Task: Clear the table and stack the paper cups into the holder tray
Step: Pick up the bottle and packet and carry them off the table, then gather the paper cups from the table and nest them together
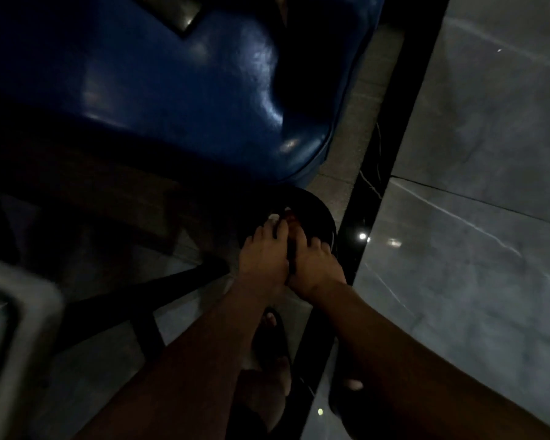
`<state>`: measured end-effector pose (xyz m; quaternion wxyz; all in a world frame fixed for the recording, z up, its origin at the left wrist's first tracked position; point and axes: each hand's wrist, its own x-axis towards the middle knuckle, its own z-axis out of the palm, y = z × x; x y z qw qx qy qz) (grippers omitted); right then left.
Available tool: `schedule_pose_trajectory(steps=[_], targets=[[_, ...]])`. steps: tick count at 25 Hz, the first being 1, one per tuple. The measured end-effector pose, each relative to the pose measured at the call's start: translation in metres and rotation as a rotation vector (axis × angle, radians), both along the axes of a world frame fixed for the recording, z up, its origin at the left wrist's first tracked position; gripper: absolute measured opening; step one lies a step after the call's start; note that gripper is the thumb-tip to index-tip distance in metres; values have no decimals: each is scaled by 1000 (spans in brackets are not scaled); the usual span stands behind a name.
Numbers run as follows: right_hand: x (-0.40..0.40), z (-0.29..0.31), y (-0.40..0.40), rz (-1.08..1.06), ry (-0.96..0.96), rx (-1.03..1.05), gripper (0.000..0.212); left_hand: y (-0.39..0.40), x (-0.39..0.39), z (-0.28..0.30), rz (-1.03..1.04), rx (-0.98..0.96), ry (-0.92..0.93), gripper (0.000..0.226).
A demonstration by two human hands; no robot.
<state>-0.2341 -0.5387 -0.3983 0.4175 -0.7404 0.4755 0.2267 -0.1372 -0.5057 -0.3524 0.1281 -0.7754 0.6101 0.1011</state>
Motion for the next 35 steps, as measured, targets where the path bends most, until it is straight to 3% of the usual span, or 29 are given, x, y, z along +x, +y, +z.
schedule_pose_trajectory(steps=[4,7,11,19,22,26,32,35], targets=[[-28,99,3,54,47,-73,82,31,-18,70,80,162,76,57],[-49,156,11,61,92,-180,62,53,-33,110,118,255,89,51],[-81,227,30,35,108,-205,48,80,-57,179,153,273,184,27],[-176,333,73,-45,-4,-161,60,147,-98,284,238,283,330,29],[-224,356,89,-62,27,-135,64,182,-112,311,347,251,329,29],[-275,375,105,-15,103,-95,63,241,-118,326,436,266,487,29],[-319,359,148,22,196,129,54,361,-141,315,804,458,632,31],[-327,354,162,-11,251,201,49,406,-164,312,1039,435,650,33]])
